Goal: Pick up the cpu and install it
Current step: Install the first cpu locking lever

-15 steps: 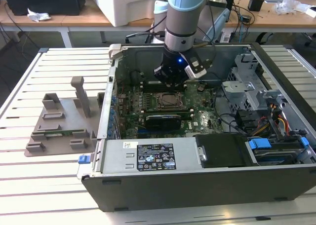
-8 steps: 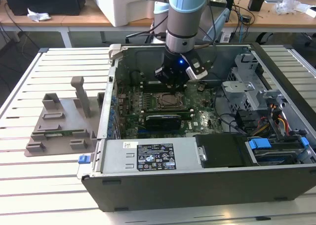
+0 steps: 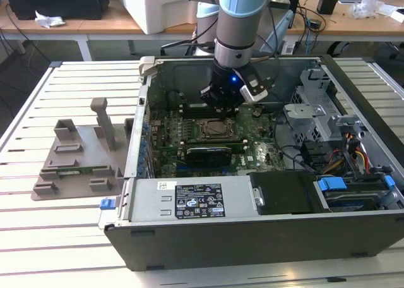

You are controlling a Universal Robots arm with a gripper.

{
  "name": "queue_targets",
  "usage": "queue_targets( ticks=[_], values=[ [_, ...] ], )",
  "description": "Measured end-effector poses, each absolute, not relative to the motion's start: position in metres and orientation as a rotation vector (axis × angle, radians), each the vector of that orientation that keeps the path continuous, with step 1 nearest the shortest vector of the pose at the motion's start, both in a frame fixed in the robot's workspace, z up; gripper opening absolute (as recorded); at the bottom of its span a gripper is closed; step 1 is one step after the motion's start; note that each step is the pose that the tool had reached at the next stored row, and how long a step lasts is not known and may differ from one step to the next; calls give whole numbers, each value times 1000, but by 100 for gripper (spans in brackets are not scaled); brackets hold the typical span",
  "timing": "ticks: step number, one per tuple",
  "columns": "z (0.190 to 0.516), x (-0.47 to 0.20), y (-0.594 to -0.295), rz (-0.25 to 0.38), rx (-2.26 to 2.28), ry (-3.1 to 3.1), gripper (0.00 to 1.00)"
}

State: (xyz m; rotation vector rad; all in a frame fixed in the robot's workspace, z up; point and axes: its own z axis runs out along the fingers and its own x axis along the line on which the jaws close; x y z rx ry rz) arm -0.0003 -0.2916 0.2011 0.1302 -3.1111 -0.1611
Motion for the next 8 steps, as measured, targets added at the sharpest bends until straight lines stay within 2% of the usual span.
queue_targets(
  ticks=[6, 8],
  values=[
    [209, 1, -291, -151, 130, -3111, 11],
    [211, 1, -291, -111, 129, -3112, 11]
  ],
)
